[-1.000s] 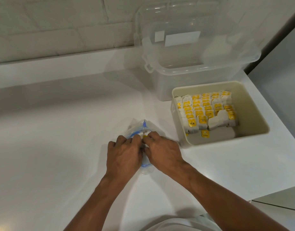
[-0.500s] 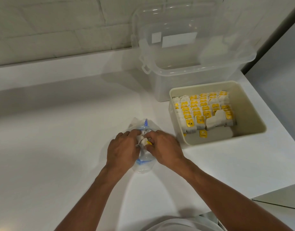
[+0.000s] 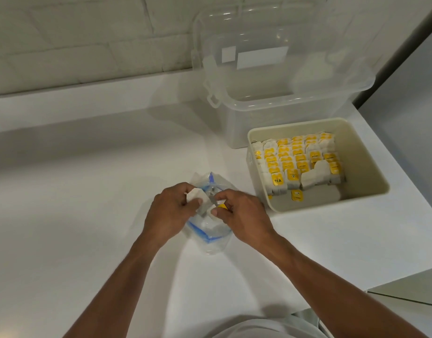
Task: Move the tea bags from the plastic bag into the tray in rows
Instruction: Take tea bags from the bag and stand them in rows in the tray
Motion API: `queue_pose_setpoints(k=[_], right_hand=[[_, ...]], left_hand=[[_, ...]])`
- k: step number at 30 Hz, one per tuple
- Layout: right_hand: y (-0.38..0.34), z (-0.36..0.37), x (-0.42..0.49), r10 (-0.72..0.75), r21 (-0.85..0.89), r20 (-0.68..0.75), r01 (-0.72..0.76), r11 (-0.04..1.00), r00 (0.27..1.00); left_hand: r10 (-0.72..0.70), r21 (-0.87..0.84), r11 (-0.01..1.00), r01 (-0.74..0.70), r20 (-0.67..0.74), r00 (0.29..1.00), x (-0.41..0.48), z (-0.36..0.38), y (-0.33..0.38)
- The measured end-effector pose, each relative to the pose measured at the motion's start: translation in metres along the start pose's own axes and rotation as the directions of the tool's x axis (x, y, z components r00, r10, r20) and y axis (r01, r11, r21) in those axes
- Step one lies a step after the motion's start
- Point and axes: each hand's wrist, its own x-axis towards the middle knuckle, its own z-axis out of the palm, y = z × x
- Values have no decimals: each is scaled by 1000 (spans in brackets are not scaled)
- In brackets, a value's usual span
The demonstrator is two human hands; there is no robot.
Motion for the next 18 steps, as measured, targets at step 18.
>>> queue_pose_setpoints(k=[18], right_hand=[[6, 3, 3, 9, 78, 13, -10, 997, 1000]], left_hand=[[189, 315, 930, -192, 39, 981, -2, -7, 8]])
